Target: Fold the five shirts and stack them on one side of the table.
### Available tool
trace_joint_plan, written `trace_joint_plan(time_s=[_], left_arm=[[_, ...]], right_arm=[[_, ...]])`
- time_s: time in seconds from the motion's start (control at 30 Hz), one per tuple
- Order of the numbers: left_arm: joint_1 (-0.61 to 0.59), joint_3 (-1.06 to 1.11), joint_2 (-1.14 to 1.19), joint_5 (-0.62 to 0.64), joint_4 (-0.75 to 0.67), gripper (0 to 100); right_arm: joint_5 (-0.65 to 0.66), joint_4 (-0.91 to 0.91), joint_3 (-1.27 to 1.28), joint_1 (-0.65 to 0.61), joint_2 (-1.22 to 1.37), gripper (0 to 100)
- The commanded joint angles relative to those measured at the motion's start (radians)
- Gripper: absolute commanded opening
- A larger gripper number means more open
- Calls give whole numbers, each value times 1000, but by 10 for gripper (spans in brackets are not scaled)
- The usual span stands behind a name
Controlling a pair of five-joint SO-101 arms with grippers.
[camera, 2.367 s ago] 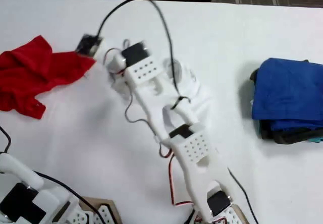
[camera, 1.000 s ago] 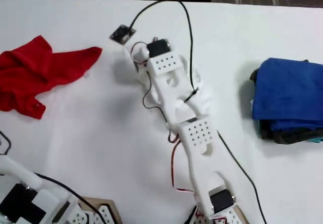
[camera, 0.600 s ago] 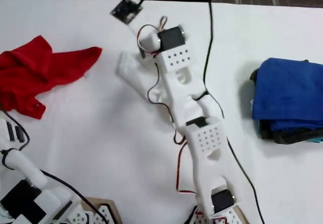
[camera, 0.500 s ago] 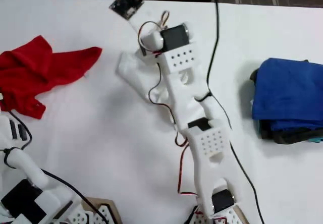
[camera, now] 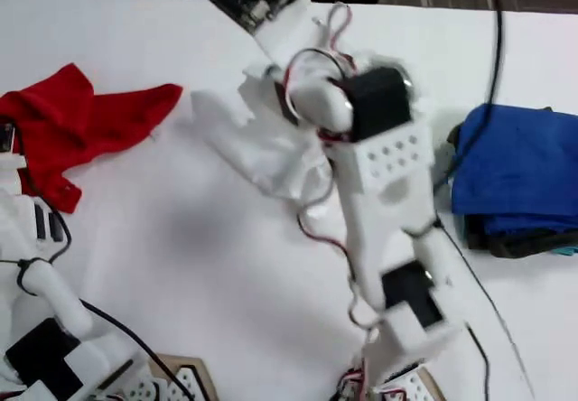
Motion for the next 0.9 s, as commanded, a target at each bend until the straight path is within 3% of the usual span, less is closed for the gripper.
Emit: trace_joint_plan(time_s=[0.0,0.17,0.43,0.53,0.67,0.87], left_arm=[[9,-4,-9,8,-15,191],[8,-4,-9,8,-15,191],[3,1,-9,8,-15,191],[3,4,-6,8,-12,191],[3,4,-6,8,-11,191],[3,4,-6,6,-14,191]], right_arm=[[46,2,262,-7,-232,20],[78,-71,772,2,-415,21],[86,-710,1438,94,-441,20],[86,-840,1476,160,-340,20],[86,-871,1435,240,-197,20],[81,-694,1330,260,-179,50]])
